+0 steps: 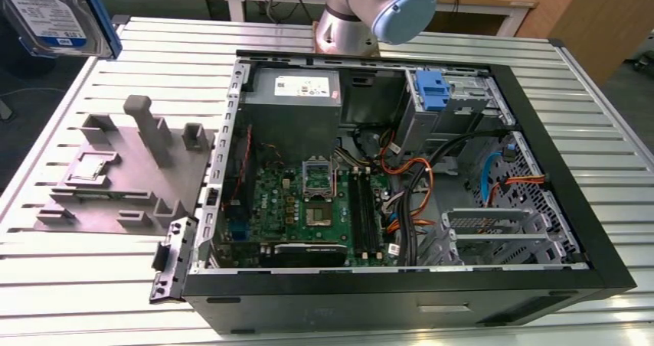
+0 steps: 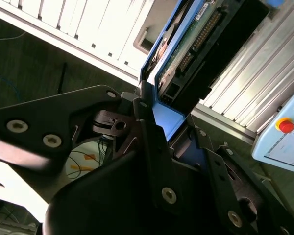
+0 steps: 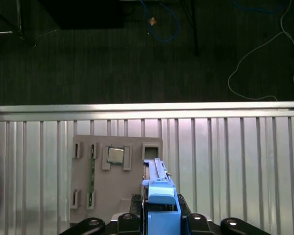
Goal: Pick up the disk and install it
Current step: 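Pick up the disk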
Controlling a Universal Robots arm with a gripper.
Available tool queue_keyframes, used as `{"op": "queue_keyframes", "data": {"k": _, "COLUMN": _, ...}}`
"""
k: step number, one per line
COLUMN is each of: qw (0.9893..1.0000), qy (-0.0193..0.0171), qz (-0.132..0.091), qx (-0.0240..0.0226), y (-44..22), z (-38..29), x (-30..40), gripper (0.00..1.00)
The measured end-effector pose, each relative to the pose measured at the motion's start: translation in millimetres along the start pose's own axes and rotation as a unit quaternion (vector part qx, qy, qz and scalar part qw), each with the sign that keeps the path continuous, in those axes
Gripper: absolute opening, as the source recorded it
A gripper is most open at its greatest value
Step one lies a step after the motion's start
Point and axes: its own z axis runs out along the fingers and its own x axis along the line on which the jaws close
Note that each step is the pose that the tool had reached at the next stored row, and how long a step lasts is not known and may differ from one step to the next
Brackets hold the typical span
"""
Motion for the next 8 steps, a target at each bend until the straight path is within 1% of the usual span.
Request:
{"op": "queue_keyframes", "data": {"k": 2, "qw": 1.0000, "qy": 0.0000, "qz": 0.000, "qx": 0.0000, "y": 0.1, "z": -2.0, "x": -0.1, "gripper": 0.36}}
{"op": "queue_keyframes", "data": {"k": 4, "qw": 1.0000, "qy": 0.0000, "qz": 0.000, "qx": 0.0001, "y": 0.2, "z": -6.3, "x": -0.2, "gripper": 0.36}}
{"op": "queue_keyframes", "data": {"k": 8, "qw": 1.0000, "qy": 0.0000, "qz": 0.000, "qx": 0.0000, "y": 0.6, "z": -19.2, "x": -0.6, "gripper": 0.36}}
